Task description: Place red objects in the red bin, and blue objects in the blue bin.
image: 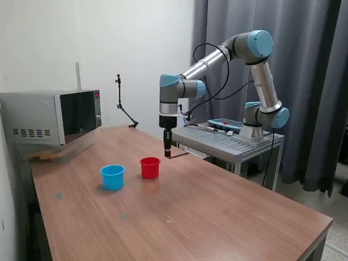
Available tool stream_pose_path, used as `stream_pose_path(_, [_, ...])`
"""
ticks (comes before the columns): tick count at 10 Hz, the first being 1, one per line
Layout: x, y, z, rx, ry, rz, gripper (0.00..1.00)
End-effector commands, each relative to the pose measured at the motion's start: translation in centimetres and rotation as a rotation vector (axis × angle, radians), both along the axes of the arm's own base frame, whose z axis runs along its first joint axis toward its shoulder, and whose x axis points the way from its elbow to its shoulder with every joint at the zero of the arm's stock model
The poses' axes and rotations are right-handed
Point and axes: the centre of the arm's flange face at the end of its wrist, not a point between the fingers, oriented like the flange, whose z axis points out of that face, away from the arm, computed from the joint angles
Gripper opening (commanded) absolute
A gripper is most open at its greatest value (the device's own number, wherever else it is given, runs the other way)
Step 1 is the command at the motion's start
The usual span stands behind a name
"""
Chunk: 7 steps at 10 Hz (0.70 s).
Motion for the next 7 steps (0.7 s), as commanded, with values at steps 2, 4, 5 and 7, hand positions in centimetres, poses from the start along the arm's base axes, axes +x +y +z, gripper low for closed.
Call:
stream_pose_path(2, [0.2, 5.2, 0.0, 0.006, -0.001, -0.079, 0.00])
stream_pose_path(4, [-0.3, 5.6, -0.8, 0.004, -0.009, -0.083, 0.00])
stream_pose_path(5, [-1.0, 5.8, -0.7, 0.005, 0.001, -0.083, 0.00])
stream_pose_path(7, [-2.5, 6.3, -1.3, 0.007, 0.008, -0.083, 0.00])
